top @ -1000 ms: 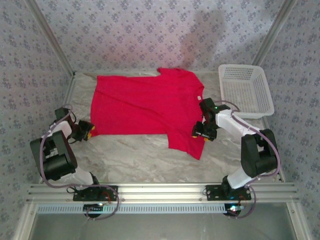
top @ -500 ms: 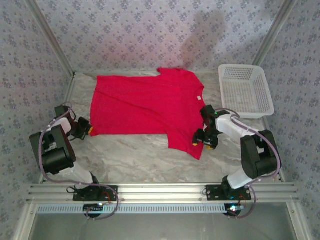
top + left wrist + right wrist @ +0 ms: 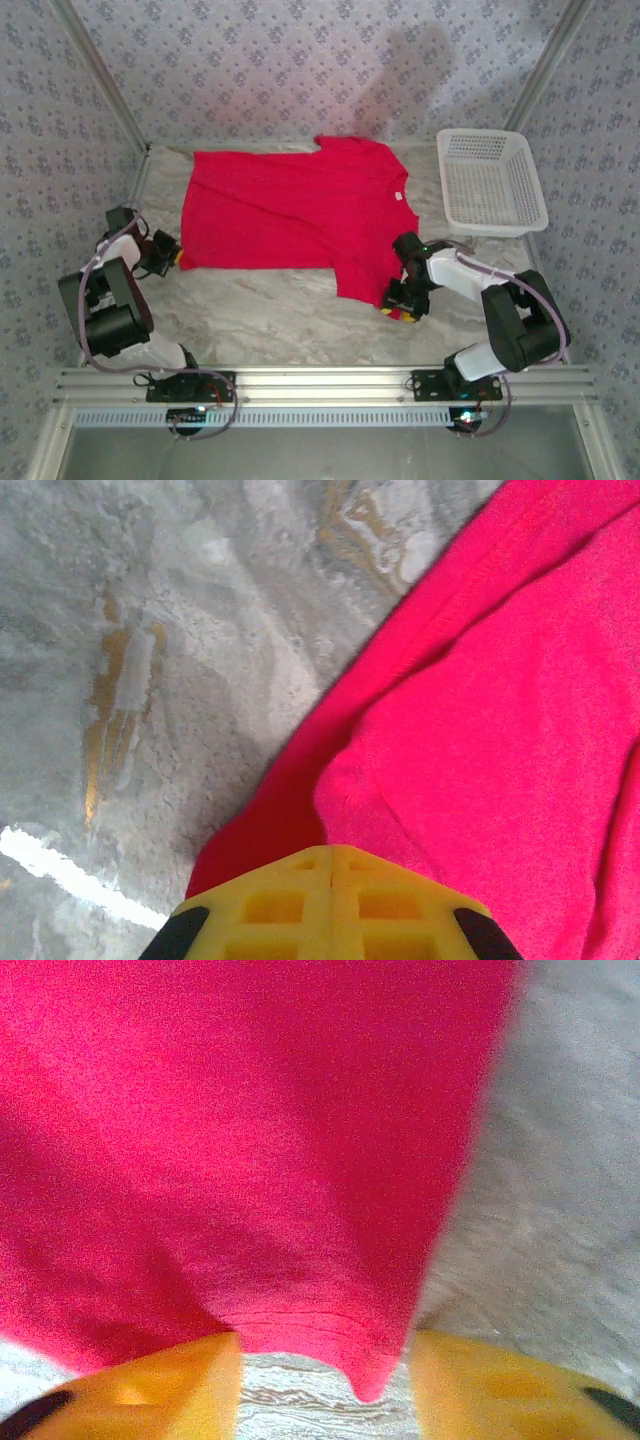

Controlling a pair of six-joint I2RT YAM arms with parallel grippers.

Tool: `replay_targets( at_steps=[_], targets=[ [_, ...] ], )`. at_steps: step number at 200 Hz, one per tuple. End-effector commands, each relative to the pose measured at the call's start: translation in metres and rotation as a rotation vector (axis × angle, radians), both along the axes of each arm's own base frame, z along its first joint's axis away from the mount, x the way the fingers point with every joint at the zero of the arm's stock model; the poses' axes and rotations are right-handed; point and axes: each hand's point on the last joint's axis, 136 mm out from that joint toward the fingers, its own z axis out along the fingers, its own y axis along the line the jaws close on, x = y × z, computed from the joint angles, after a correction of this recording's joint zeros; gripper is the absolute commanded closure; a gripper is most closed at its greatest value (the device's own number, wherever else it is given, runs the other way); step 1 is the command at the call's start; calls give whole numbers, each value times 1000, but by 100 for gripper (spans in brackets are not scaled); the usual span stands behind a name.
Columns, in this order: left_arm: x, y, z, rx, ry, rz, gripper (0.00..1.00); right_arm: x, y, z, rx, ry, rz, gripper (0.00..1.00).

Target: Fold the inside-out t-shirt

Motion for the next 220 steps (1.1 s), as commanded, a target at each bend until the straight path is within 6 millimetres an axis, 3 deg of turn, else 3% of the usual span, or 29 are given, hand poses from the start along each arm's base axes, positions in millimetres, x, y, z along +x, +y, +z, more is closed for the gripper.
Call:
replay_targets(
  at_steps=[1, 28, 53, 76, 98, 113, 149, 192, 220],
  targets=[
    [1, 2, 26, 27, -29, 8, 100, 26, 15, 1, 40, -64, -21, 68],
    [2, 4, 49, 59, -61, 7, 100, 45, 15, 22, 31, -111, 2, 100],
    [-1, 2, 70, 85, -106, -2, 100, 49, 5, 42, 13, -144, 6, 100],
    [-8, -4, 71, 104, -119, -15, 100, 46, -12, 54, -3, -159, -34, 100],
    [-4, -10, 61, 81, -111, -61, 75, 43, -33, 60, -17, -182, -65, 100],
    [3, -19, 52, 76, -73, -128, 68, 43, -42, 59, -2, -192, -111, 100],
    [17, -35, 24, 136, 34, -243, 67, 54, -38, 54, 45, -193, -138, 100],
    [21, -12, 9, 251, 126, -257, 62, 59, -33, 53, 42, -186, -116, 100],
    [29, -11, 1, 251, 140, -262, 61, 61, -30, 49, 51, -170, -117, 100]
  ],
)
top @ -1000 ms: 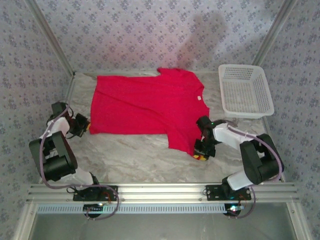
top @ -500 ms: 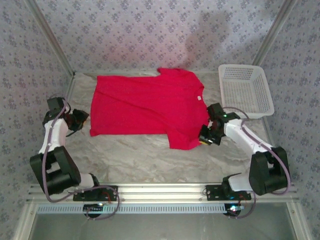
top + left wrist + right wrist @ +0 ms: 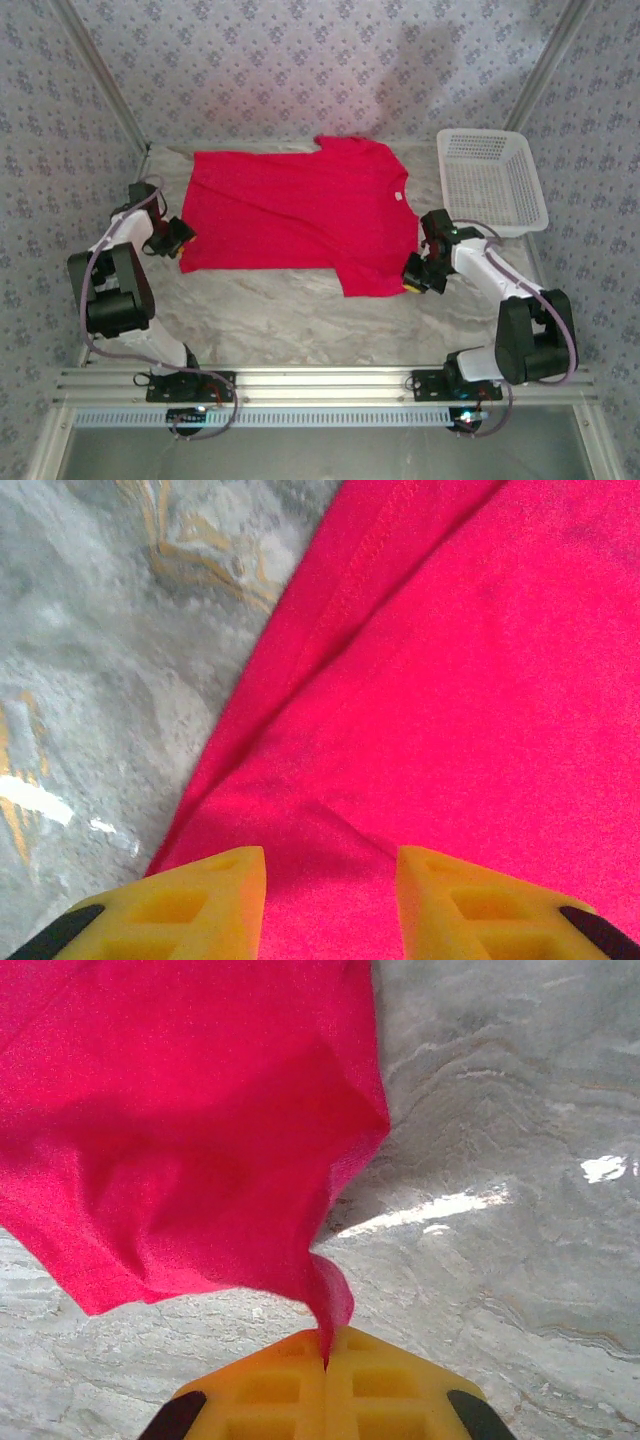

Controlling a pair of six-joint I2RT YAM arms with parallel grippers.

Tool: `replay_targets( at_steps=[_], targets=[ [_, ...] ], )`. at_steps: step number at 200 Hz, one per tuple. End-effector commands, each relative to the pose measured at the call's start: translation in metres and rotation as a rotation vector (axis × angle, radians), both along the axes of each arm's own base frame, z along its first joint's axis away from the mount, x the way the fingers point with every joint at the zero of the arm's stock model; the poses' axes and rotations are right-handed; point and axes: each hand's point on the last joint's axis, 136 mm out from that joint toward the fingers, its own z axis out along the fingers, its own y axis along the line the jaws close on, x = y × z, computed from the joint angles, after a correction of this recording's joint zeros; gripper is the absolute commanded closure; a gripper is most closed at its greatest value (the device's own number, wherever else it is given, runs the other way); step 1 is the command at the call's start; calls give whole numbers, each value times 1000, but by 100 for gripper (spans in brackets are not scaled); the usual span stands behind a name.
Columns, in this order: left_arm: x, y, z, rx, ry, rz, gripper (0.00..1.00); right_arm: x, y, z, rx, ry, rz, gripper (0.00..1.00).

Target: Fold the inside-out t-shirt

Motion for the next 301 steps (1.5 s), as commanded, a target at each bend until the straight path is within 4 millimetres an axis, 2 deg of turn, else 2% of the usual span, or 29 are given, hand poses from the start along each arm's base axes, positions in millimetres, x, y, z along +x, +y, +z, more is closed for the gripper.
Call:
replay_targets(
  at_steps=[1, 37, 95, 103, 124, 136, 163, 199, 263, 273, 278, 301],
  targets=[
    [2, 9, -5, 47, 37, -16, 61, 6, 6, 2, 18, -2, 21, 100],
    [6, 11, -18, 46, 66, -25, 65, 8, 8, 3, 27, 0, 23, 100],
    [6, 9, -37, 47, 107, -33, 66, 10, 9, 5, 29, 3, 29, 100],
    [6, 9, -39, 50, 112, -32, 68, 11, 9, 6, 30, 0, 29, 100],
    [5, 11, -39, 62, 118, -25, 83, 11, 9, 7, 31, 1, 29, 100],
    [5, 12, -36, 68, 115, -22, 91, 11, 9, 6, 30, 2, 30, 100],
    [7, 15, -27, 85, 109, -15, 100, 11, 10, 6, 35, 1, 30, 100],
    [12, 15, -10, 109, 80, -19, 100, 11, 11, 7, 38, -1, 32, 100],
    [10, 8, -6, 100, 76, -28, 100, 12, 11, 7, 41, -1, 36, 100],
    [13, 8, 1, 115, 60, -31, 100, 12, 12, 6, 42, 0, 37, 100],
    [7, 7, 4, 122, 82, -35, 100, 12, 12, 7, 42, -1, 37, 100],
    [5, 7, 33, 172, 51, -40, 100, 15, 12, 12, 43, -10, 36, 100]
  ],
)
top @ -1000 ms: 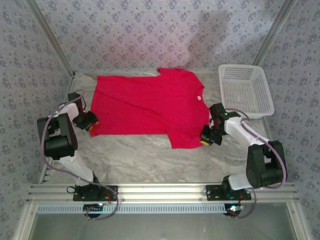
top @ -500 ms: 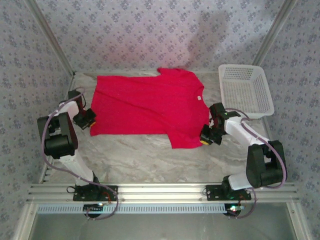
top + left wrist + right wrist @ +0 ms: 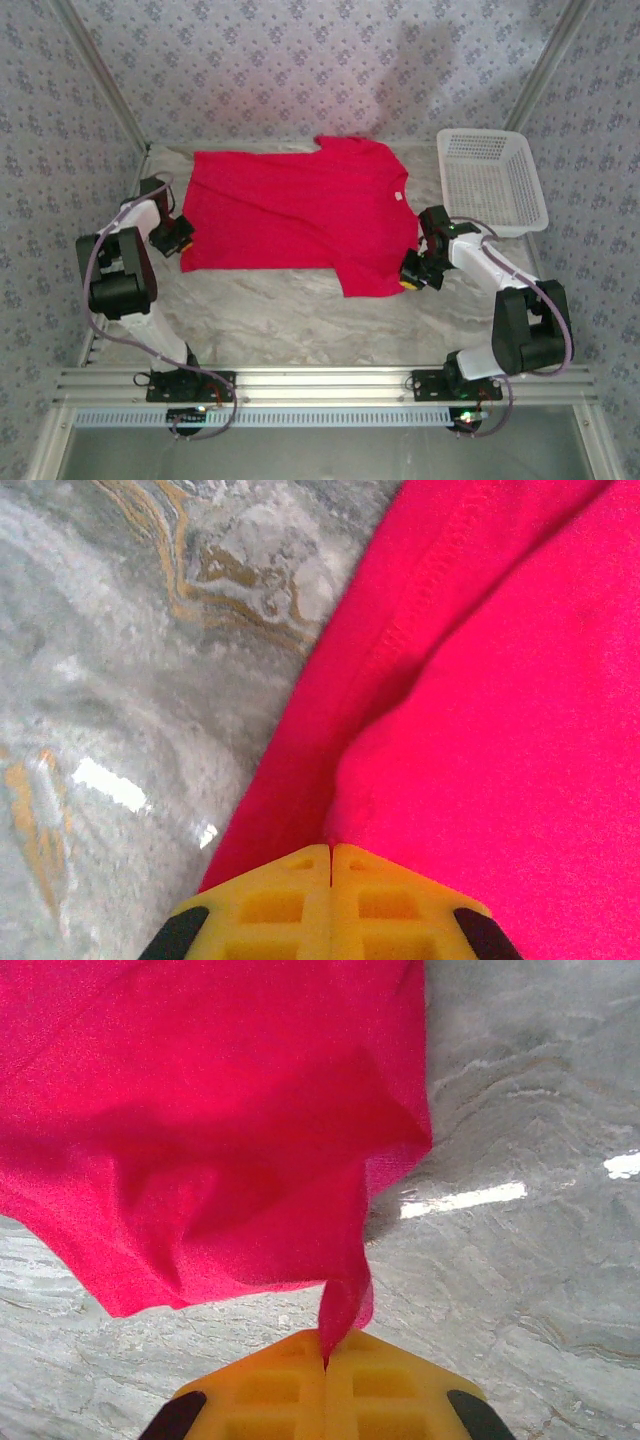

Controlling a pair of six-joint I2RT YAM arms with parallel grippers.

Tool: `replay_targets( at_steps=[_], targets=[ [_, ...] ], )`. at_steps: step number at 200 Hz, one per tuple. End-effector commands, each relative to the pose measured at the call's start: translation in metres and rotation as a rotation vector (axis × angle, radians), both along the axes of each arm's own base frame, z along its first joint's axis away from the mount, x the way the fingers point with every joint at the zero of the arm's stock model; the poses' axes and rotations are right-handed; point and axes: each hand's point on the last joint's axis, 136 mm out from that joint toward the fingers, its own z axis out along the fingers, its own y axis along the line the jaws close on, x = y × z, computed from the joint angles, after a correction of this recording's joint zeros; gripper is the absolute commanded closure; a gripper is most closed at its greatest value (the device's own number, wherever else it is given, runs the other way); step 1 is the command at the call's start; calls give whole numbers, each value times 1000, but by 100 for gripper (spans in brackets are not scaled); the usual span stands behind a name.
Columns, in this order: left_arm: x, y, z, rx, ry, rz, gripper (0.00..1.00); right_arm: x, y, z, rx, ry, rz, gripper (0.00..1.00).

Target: Fold the inside-out t-shirt

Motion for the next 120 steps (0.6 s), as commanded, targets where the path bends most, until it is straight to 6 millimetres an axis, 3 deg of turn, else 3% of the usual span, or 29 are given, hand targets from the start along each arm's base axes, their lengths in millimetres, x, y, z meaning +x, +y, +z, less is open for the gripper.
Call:
replay_targets(
  at_steps=[1, 32, 62, 90, 95, 120],
  targets=[
    [0, 1, 51, 63, -63, -9, 100, 7, 5, 11, 13, -19, 22, 100],
    [1, 2, 101, 84, -161, -2, 100, 19, 4, 30, 18, -65, 15, 100],
    [0, 0, 145, 91, -248, -3, 100, 37, 1, 63, 29, -148, -5, 100],
    [2, -3, 184, 88, -340, -7, 100, 57, -12, 105, 41, -250, -46, 100],
    [3, -3, 191, 88, -356, -6, 100, 66, -14, 123, 51, -299, -57, 100],
    [9, -5, 224, 79, -436, -13, 100, 89, -27, 175, 104, -419, -115, 100]
  ],
)
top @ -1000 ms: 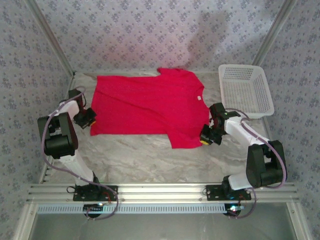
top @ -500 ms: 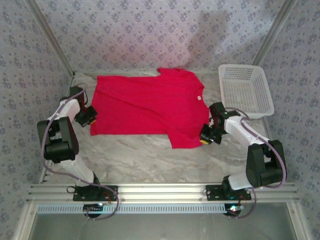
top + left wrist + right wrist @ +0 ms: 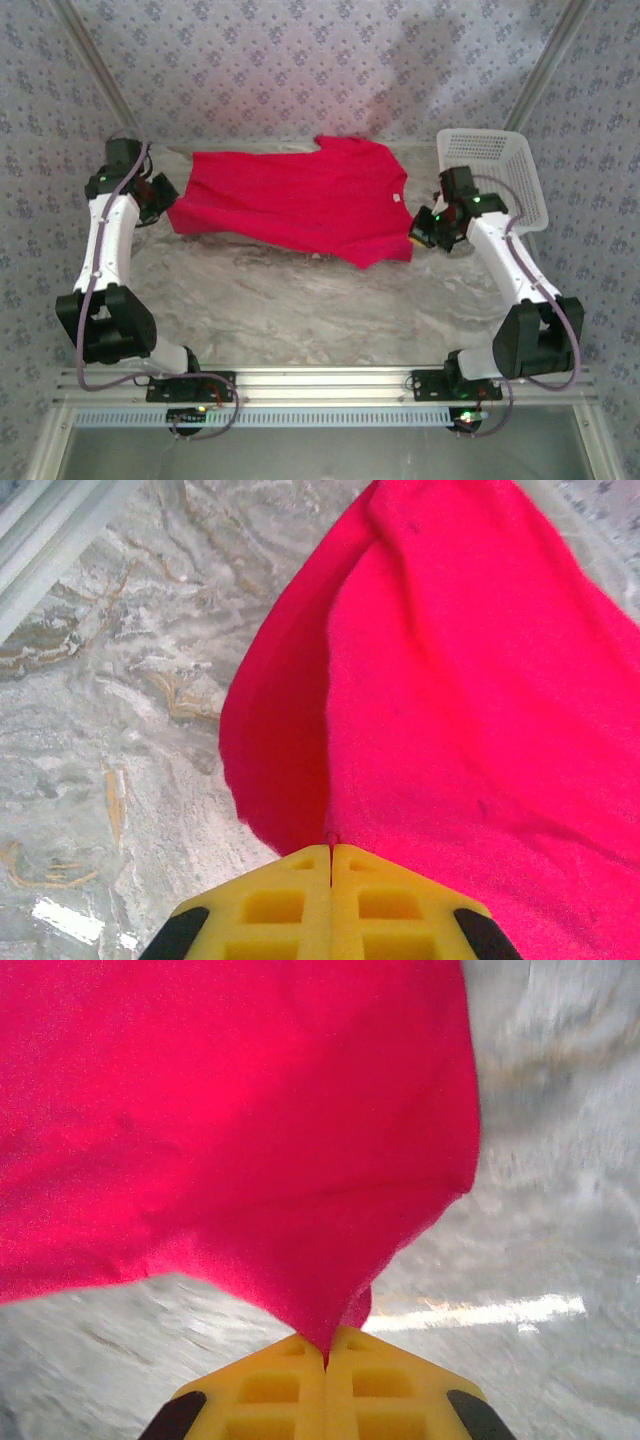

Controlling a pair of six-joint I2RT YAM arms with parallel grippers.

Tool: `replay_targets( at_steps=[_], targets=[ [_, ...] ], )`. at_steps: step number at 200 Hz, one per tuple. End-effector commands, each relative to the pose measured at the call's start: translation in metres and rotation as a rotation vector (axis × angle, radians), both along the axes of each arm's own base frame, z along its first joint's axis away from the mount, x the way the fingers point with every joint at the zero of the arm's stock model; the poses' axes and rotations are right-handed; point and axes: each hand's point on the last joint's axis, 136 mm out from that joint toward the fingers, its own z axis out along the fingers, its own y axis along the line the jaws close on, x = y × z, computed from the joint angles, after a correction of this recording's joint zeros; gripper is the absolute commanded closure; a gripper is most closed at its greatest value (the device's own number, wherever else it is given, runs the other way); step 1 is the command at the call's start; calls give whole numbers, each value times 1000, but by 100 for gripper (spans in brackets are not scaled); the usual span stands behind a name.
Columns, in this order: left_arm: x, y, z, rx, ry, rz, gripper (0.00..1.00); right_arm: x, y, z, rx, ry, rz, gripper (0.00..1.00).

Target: Fold the inside-out t-shirt

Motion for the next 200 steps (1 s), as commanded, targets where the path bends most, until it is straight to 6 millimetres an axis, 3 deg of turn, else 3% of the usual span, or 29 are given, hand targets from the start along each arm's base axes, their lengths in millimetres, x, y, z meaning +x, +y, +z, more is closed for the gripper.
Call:
replay_targets(
  at_steps=[1, 53, 108, 155, 200],
  targets=[
    [-2, -1, 40, -8, -79, -1, 100, 12, -10, 57, 53, -120, -25, 100],
    [13, 15, 126, -23, -259, 21, 100, 55, -30, 187, 145, -410, -108, 100],
    [22, 7, 204, -68, -452, -16, 100, 74, -47, 274, 201, -613, -152, 100],
    [15, 1, 249, -76, -571, -32, 100, 69, -57, 320, 215, -737, -164, 100],
    [18, -3, 259, -96, -605, -52, 100, 71, -64, 324, 225, -755, -174, 100]
  ],
)
